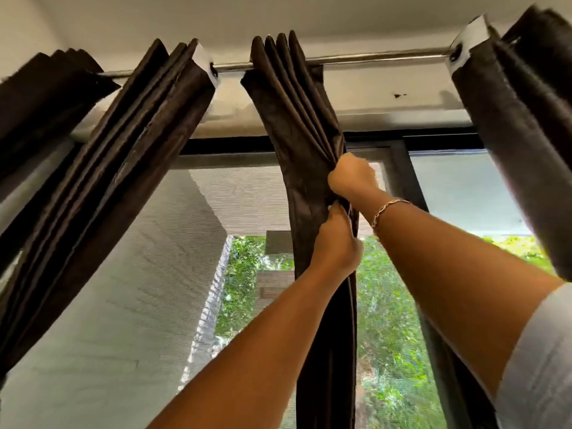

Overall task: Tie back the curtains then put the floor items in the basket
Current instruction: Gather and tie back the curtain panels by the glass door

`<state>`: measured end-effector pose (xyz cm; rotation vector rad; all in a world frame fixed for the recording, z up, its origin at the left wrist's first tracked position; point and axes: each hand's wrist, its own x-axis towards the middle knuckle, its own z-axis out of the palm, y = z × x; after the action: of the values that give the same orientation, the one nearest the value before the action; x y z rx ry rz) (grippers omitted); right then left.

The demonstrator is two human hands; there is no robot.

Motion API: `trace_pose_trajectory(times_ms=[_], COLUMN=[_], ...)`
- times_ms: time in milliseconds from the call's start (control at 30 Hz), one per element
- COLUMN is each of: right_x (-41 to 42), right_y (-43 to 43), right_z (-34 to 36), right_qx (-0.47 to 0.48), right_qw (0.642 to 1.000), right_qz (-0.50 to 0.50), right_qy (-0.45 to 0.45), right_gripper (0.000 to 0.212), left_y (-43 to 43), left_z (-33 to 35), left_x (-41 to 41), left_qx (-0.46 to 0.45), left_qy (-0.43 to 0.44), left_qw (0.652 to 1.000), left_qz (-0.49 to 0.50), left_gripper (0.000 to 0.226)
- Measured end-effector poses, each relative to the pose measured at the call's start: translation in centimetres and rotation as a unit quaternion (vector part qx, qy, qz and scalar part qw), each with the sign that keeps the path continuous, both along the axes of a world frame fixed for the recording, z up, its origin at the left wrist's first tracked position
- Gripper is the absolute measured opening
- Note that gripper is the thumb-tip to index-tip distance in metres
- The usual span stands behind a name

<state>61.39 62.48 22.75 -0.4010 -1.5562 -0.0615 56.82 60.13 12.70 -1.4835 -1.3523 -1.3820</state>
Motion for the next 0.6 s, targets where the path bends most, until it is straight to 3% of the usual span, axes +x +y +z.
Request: trace_pose_trajectory(times_ms=[433, 600], right_x=[9.9, 10.2], right_y=[6.8, 5.9], right_z=[-1.1, -3.3], right_qx=[0.006, 0.048], right_qw=[0.999, 0.996], right_qz=[-0.029, -0.043], right_qy=[0.013, -0.066], right_gripper=[0.03, 0.03], left_y=[5.8, 4.6], left_z=[-1.2, -2.8], left_x=[10.3, 10.2], left_qx=[-0.031, 0.005], left_qy=[0.01, 0.022], left_qw=[0.999, 0.99], left_qz=[0.022, 0.14], left_gripper=[0.065, 0.064])
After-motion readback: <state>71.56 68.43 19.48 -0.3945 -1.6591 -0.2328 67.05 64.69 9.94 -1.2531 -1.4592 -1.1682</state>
